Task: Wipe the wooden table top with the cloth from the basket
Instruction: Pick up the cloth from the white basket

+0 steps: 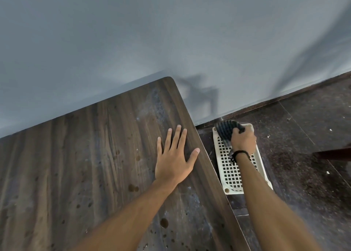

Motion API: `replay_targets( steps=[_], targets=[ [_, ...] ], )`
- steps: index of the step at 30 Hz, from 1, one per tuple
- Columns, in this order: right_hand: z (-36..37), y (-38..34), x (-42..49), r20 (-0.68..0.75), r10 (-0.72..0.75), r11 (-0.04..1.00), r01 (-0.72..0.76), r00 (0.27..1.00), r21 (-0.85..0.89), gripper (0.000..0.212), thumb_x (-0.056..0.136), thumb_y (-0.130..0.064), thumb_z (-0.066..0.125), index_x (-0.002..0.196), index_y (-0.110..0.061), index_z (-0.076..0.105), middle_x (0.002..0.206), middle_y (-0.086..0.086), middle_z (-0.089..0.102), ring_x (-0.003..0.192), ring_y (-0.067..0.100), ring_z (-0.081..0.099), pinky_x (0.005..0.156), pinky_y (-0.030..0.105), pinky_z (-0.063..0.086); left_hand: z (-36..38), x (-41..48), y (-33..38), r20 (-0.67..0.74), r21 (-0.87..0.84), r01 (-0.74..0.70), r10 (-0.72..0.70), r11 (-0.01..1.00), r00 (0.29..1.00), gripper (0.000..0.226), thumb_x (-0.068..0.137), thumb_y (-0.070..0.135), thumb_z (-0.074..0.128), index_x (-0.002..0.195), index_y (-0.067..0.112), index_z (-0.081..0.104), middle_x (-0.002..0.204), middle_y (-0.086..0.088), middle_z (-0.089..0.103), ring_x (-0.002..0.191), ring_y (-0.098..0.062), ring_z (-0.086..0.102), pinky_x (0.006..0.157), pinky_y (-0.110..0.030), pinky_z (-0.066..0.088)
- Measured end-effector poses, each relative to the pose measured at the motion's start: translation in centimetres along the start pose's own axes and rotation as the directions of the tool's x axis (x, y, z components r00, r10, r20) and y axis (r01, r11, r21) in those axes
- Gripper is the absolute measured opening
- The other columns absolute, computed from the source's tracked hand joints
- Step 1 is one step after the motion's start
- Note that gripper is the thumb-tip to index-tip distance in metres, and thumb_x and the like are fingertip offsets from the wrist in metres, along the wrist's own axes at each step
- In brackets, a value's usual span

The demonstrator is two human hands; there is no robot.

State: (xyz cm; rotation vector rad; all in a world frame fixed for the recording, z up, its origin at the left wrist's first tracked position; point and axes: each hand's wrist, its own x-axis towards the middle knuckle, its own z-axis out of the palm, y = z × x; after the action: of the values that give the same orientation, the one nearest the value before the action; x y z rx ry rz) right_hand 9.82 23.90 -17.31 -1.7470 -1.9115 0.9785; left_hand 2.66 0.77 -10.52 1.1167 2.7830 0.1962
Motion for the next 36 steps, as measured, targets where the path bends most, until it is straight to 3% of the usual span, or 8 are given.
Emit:
replay_targets(
  steps=[5, 8, 11, 15, 18, 24, 29, 36],
  targets=[
    [-1.5, -4.5, -2.0, 0.058, 0.102, 0.850, -0.118, 0.993, 0.513, 0.010, 0.091, -0.017, 0.062, 0.092, -0.009, 0.067, 0.091, 0.008, 0.069, 0.078, 0.023, 0.062, 0.068, 0.036, 0.053, -0.2, -0.1, -0.1, 0.021, -0.004, 0.002, -0.002, 1.000, 1.000, 0.078, 0.098, 0.074, 0.009, 0.162, 0.029, -0.002, 0.168, 0.010, -0.015, 0.153, -0.015, -0.020, 0.124, -0.053, -0.007],
    [-3.3, -7.6, -3.5, 0.169, 0.097, 0.695, -0.189, 0.981, 0.694, 0.012, 0.086, -0.013, 0.064, 0.076, -0.014, 0.058, 0.073, 0.000, 0.056, 0.074, 0.019, 0.048, 0.069, 0.034, 0.042, -0.4, 0.0, -0.2, 0.050, -0.026, 0.002, -0.001, 1.000, 0.999, 0.079, 0.098, 0.074, 0.009, 0.161, 0.030, -0.008, 0.166, 0.011, -0.021, 0.152, -0.014, -0.025, 0.124, -0.052, -0.010],
    [-6.2, -10.9, -5.8, 0.276, 0.034, 0.589, -0.242, 0.961, 0.771, 0.017, 0.085, -0.012, 0.067, 0.073, -0.018, 0.057, 0.078, 0.002, 0.061, 0.080, 0.021, 0.056, 0.075, 0.040, 0.049, -0.8, 0.1, -0.5, 0.072, -0.112, 0.001, 0.007, 0.994, 0.997, 0.083, 0.095, 0.079, 0.012, 0.160, 0.032, -0.008, 0.165, 0.015, -0.023, 0.150, -0.010, -0.028, 0.123, -0.051, -0.013],
    [-9.1, -14.4, -8.8, 0.318, -0.117, 0.679, -0.158, 0.941, 0.717, 0.005, 0.089, -0.012, 0.065, 0.085, -0.014, 0.063, 0.096, 0.012, 0.072, 0.091, 0.026, 0.067, 0.086, 0.047, 0.057, -2.0, 0.6, -2.0, 0.048, -0.433, 0.012, 0.010, 0.901, 0.999, 0.084, 0.096, 0.074, 0.031, 0.161, 0.034, -0.004, 0.163, 0.022, -0.021, 0.148, -0.002, -0.028, 0.124, -0.044, -0.015],
    [-10.4, -16.8, -10.7, 0.380, -0.228, 0.730, -0.101, 0.896, 0.676, 0.003, 0.088, -0.012, 0.065, 0.087, -0.012, 0.062, 0.094, 0.012, 0.069, 0.088, 0.026, 0.066, 0.088, 0.053, 0.056, -3.8, 1.4, -5.5, -0.018, -0.451, 0.051, -0.066, 0.891, 0.998, 0.082, 0.099, 0.068, 0.036, 0.161, 0.031, -0.003, 0.165, 0.016, -0.018, 0.150, -0.007, -0.024, 0.123, -0.043, -0.013],
    [-9.2, -18.0, -14.3, 0.673, -0.232, 0.578, -0.457, 0.702, 0.676, 0.008, 0.090, -0.007, 0.062, 0.098, -0.008, 0.064, 0.108, 0.014, 0.073, 0.098, 0.031, 0.070, 0.089, 0.047, 0.057, -6.1, 2.1, -15.1, -0.050, -0.342, 0.162, -0.190, 0.926, 0.981, 0.077, 0.102, 0.059, 0.035, 0.162, 0.024, 0.003, 0.168, 0.008, -0.009, 0.153, -0.015, -0.016, 0.125, -0.045, -0.008],
    [-5.2, -14.9, -14.6, 0.570, -0.005, 0.938, -0.193, 0.821, 0.287, 0.006, 0.088, 0.001, 0.062, 0.089, -0.005, 0.064, 0.099, 0.017, 0.071, 0.088, 0.027, 0.066, 0.081, 0.042, 0.057, -4.8, 1.8, -19.3, 0.028, -0.315, 0.191, -0.192, 0.930, 0.981, 0.075, 0.101, 0.061, 0.030, 0.162, 0.024, 0.006, 0.169, 0.008, -0.006, 0.153, -0.015, -0.016, 0.124, -0.042, -0.010],
    [-4.0, -13.3, -13.9, 0.523, -0.058, 0.998, 0.053, 0.851, 0.025, 0.026, 0.079, -0.009, 0.080, 0.099, -0.015, 0.063, 0.093, 0.001, 0.068, 0.085, 0.019, 0.066, 0.080, 0.037, 0.054, -3.0, 0.6, -19.3, -0.046, -0.229, 0.136, -0.150, 0.964, 0.988, 0.076, 0.100, 0.065, 0.018, 0.162, 0.020, 0.014, 0.169, 0.005, 0.003, 0.155, -0.014, -0.006, 0.127, -0.038, -0.005]
  ],
)
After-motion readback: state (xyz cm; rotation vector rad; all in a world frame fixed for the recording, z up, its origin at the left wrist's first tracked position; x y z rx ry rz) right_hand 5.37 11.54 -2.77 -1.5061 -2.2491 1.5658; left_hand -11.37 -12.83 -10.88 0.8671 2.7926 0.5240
